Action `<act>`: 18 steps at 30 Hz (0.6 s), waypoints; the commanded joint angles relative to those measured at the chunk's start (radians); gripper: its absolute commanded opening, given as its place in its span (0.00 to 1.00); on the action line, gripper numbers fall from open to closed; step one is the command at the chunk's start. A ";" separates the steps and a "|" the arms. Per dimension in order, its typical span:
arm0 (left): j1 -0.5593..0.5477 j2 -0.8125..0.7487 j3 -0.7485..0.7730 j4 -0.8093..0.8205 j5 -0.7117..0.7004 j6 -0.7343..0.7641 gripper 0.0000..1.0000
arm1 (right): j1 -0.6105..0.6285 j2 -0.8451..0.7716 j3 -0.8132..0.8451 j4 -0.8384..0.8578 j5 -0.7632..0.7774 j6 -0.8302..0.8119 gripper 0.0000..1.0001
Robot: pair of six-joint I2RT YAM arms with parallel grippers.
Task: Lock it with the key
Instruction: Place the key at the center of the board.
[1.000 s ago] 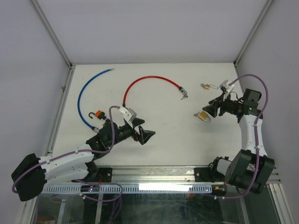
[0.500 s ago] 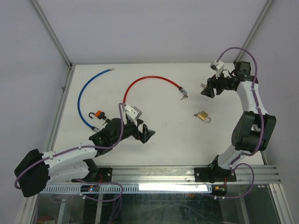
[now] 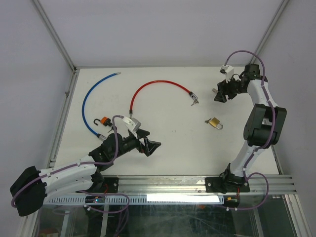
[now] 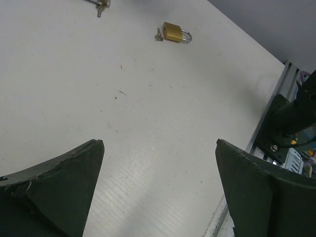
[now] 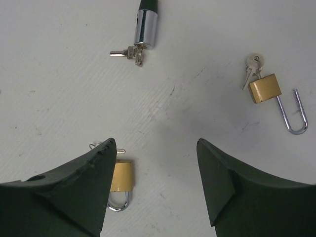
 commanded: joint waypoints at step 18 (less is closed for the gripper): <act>0.014 0.026 -0.014 0.130 -0.007 -0.048 0.99 | 0.000 0.195 0.264 -0.061 0.104 -0.076 0.69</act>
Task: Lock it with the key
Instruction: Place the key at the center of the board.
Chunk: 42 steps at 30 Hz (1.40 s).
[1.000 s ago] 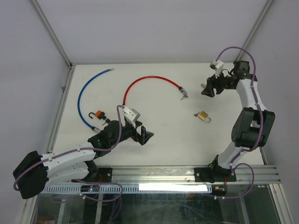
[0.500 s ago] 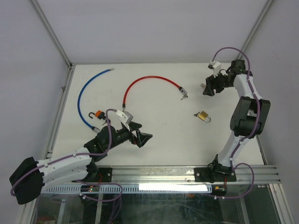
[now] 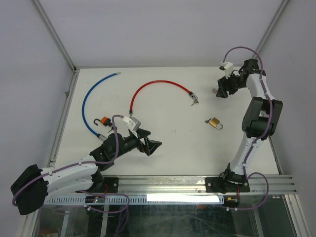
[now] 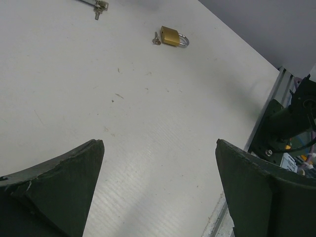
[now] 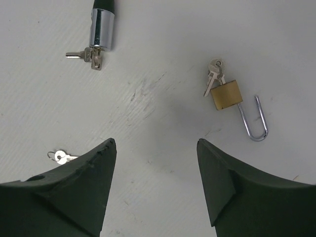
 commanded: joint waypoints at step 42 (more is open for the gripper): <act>0.048 0.155 0.009 0.156 0.004 -0.062 0.99 | 0.021 0.442 0.499 -0.063 0.063 -0.125 0.57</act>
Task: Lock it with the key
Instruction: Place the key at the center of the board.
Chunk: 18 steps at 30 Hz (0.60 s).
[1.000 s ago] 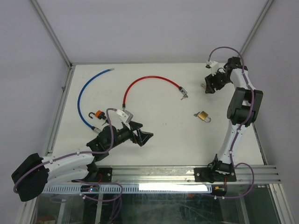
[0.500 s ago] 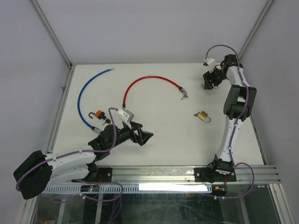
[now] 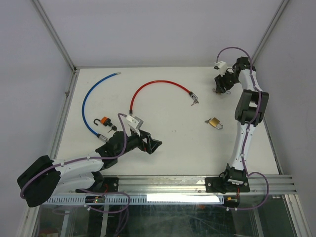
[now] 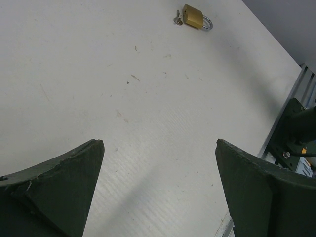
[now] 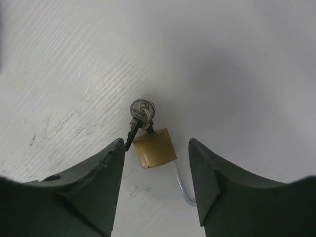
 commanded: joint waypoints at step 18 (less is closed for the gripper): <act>0.012 -0.046 0.006 0.057 0.010 -0.021 0.99 | 0.001 -0.088 -0.137 -0.038 -0.047 -0.116 0.51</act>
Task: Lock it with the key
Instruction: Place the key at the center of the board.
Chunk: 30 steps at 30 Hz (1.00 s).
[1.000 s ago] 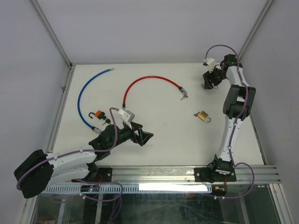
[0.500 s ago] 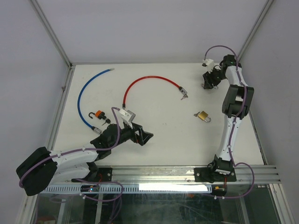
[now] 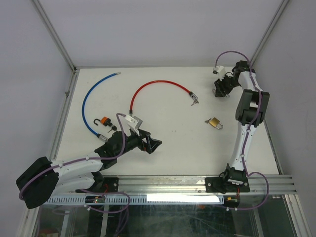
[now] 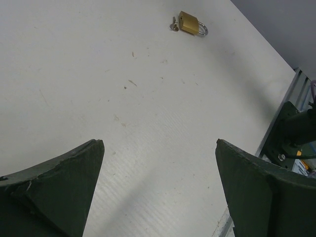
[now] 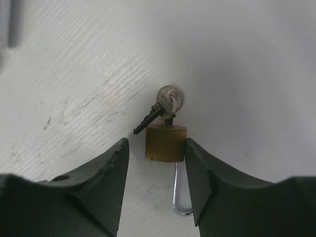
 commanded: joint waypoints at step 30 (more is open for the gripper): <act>0.011 -0.089 -0.027 0.076 0.044 -0.033 0.99 | 0.013 -0.243 -0.248 0.136 -0.031 0.092 0.00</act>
